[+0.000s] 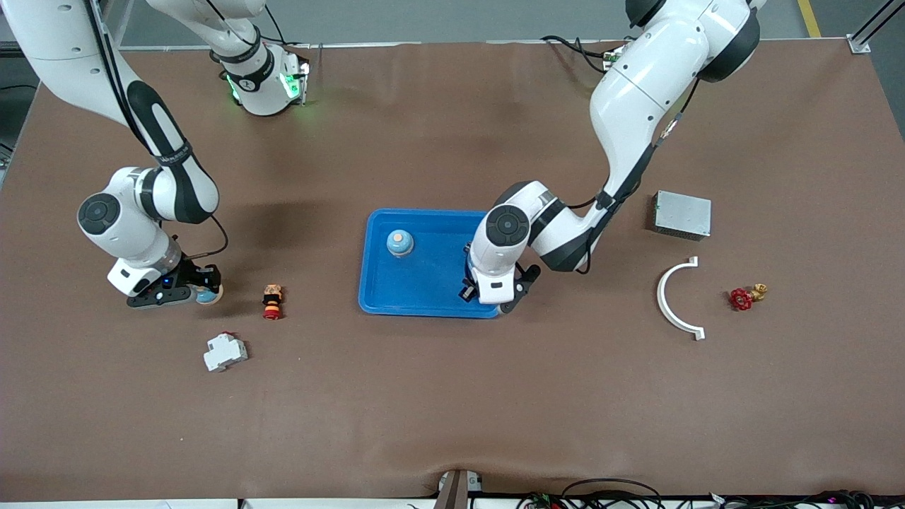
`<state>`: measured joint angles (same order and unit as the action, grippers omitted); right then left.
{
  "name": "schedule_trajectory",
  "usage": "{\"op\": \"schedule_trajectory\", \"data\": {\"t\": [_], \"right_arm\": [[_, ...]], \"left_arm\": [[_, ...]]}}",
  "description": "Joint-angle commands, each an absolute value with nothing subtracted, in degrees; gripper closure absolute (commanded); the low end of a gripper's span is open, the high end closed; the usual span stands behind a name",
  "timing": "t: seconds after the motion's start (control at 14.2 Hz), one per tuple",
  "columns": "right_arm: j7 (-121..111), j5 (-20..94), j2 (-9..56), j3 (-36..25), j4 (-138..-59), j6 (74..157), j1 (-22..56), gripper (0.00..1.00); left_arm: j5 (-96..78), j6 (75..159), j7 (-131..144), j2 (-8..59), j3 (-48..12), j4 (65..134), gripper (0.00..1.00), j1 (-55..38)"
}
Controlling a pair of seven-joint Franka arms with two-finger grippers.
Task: Place electrolytic capacitor and blue bell in tray
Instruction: 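Bring the left gripper over the tray while the right gripper grasps the bell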
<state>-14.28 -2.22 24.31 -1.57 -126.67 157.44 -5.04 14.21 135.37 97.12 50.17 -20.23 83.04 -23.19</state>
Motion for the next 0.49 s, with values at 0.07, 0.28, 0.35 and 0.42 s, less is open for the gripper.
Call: {"op": "schedule_trajectory", "data": {"t": [0.07, 0.28, 0.35, 0.42], "right_arm": [[-11.79, -1.85, 20.58, -0.09, -124.65, 149.1, -4.67, 1.0], [-2.15, -1.85, 16.1, -0.09, -118.94, 133.39, 1.29, 1.0], [2.41, -1.85, 15.04, -0.09, -116.83, 128.72, 3.67, 1.0], [6.99, -1.85, 14.07, -0.09, -115.33, 125.63, 6.13, 1.0]], "left_arm": [[15.03, 135.35, 98.17, 49.66, -19.78, 81.56, 0.0, -23.55], [15.12, 134.3, 97.91, 47.04, -19.78, 81.56, 0.0, -22.42], [15.47, 133.43, 97.56, 45.63, -19.78, 81.56, 0.0, -21.37], [16.08, 131.85, 96.78, 44.14, -19.86, 81.56, 0.0, -20.14]]}}
